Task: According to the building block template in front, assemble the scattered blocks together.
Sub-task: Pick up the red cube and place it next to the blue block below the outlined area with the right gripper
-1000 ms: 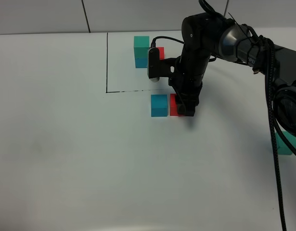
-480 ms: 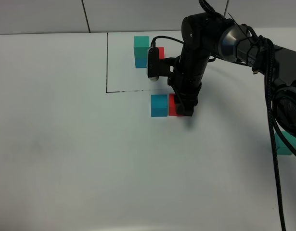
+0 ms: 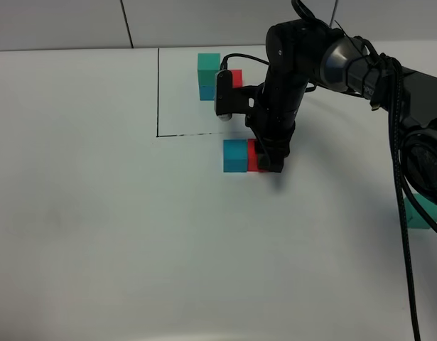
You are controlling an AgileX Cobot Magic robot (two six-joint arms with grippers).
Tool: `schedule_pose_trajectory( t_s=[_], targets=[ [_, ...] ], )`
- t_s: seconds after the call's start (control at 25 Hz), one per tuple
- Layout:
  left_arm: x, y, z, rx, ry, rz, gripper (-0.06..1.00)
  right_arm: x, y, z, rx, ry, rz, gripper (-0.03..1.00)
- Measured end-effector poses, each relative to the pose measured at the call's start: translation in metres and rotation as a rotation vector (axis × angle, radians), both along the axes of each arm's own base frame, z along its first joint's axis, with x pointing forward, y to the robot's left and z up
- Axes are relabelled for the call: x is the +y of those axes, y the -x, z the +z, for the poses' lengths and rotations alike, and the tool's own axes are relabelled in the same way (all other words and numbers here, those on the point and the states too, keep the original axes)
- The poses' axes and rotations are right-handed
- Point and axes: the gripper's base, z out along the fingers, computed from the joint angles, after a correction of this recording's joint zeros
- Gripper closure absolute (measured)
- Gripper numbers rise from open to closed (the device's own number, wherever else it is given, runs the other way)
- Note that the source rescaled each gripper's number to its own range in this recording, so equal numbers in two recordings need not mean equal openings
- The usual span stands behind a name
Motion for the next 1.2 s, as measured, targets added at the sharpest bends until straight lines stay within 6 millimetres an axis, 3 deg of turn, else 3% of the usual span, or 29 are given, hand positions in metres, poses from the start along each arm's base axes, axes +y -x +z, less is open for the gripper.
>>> schedule_pose_trajectory(
  t_s=[1.2],
  targets=[
    [0.0, 0.0, 0.0, 0.0, 0.0, 0.0, 0.03, 0.0006, 0.0011, -0.0001, -0.001, 0.001, 0.079, 0.95]
  ],
)
